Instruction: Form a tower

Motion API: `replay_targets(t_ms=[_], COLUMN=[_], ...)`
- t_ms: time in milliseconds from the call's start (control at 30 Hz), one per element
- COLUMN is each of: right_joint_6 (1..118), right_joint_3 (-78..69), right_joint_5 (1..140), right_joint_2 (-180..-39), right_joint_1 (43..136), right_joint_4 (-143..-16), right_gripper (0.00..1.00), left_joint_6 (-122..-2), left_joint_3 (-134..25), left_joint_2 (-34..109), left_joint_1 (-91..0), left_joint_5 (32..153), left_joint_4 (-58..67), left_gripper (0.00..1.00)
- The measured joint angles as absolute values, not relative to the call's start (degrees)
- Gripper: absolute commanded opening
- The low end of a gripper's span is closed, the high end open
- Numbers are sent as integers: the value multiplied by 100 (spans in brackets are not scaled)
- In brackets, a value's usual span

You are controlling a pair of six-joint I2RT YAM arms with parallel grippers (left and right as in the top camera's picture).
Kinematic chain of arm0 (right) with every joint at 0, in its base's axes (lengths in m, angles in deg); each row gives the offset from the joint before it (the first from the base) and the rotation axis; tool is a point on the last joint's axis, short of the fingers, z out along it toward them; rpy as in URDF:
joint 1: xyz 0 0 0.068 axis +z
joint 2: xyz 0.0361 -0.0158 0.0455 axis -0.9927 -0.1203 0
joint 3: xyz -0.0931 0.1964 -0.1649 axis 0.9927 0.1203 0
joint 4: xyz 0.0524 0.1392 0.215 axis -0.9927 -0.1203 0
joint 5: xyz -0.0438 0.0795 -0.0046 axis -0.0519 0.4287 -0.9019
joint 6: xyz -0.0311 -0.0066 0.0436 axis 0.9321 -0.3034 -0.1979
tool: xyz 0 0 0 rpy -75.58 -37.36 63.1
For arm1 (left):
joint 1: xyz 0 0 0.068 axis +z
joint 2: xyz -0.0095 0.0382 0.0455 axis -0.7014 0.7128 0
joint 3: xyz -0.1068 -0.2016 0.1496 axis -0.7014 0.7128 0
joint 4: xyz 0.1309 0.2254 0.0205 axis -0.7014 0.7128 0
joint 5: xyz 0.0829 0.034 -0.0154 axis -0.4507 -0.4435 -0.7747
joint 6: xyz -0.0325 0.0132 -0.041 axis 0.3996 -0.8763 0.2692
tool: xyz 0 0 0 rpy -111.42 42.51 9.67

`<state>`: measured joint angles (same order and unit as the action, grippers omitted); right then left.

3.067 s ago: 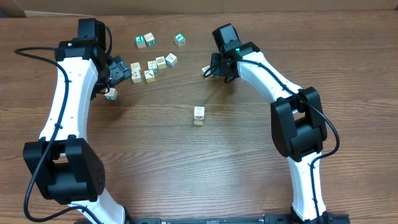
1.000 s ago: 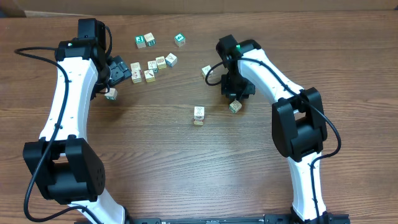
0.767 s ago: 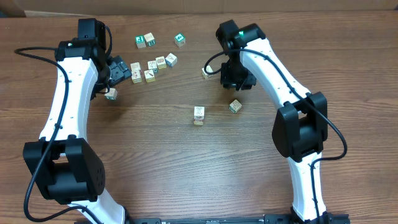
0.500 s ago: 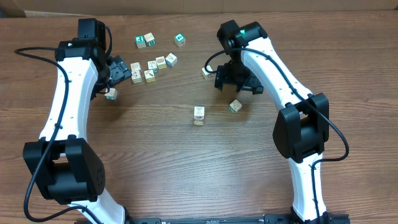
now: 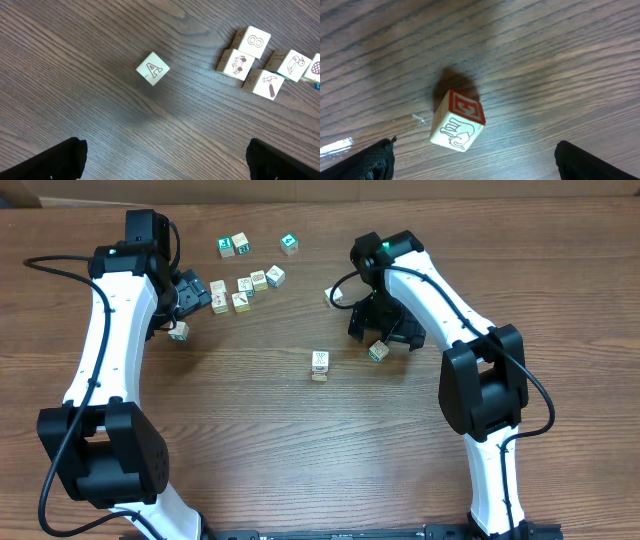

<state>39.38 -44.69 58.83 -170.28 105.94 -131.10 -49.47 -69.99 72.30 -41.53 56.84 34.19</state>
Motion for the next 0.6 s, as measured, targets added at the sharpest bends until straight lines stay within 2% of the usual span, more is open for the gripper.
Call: replay_targets(t_ms=[367, 600], right_joint_6=[3967, 4030], right_joint_3=[-4456, -4456], right_joint_5=[6097, 6099], right_joint_2=[-16893, -15684], right_joint_1=[10581, 10557], right_joint_4=[-12920, -12896], right_gripper=[100, 100], left_joint_6=[-4947, -4947], left_joint_3=[-6999, -6999], left_joint_2=[7230, 7230], left_joint_1=[-4153, -4153], left_joint_5=[5684, 5684], left_joint_4=[3419, 3417], left_gripper=[99, 99])
